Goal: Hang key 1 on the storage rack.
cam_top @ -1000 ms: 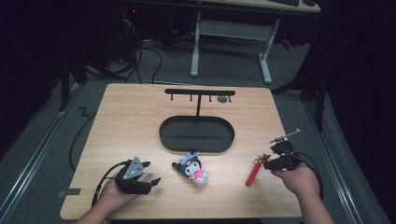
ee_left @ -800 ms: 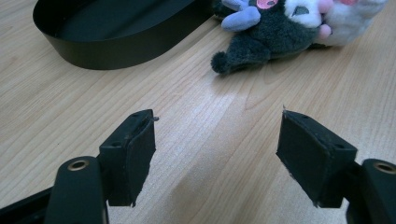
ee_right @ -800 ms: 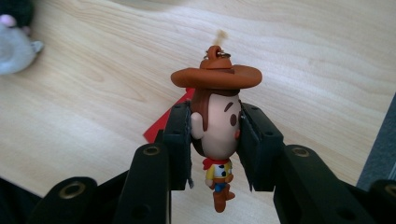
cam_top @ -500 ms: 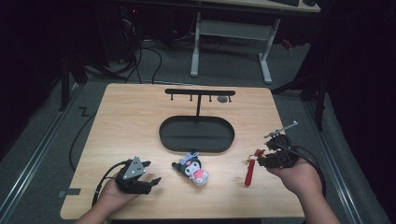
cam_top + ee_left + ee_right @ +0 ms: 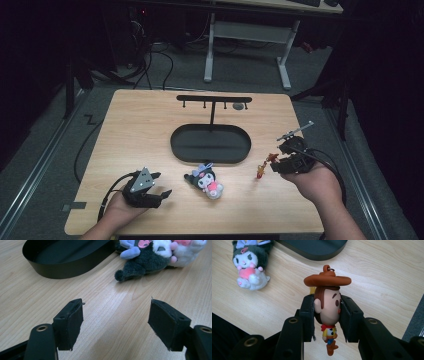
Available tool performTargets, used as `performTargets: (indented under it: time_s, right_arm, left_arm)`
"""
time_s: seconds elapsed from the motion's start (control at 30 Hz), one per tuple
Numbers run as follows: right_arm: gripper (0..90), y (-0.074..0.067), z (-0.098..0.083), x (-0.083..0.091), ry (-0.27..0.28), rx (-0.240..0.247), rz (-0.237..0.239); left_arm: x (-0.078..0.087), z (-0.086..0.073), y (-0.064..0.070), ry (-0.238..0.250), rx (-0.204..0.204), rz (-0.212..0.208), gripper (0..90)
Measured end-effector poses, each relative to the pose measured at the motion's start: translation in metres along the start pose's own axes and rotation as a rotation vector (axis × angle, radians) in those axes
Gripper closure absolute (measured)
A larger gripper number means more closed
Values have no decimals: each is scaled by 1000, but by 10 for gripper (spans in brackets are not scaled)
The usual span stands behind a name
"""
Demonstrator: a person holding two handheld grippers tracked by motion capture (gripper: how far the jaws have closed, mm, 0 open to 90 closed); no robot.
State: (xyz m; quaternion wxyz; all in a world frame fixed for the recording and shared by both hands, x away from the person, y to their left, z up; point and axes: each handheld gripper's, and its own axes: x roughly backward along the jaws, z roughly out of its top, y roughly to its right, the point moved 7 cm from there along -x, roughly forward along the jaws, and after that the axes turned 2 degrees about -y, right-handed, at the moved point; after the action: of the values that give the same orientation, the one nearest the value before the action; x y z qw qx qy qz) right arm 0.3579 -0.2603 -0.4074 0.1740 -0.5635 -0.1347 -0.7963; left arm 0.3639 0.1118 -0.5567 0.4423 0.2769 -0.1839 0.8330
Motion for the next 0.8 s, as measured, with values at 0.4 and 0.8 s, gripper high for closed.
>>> performTargets:
  time_s: [0.4,0.8]
  right_arm:
    - [671,-5,10,2,23,16,26]
    - [671,0,31,0,65,19,16]
  left_arm:
    - [0,3,-5,18,18,12,287]
    - [-1,1,-7,19,19,25,268]
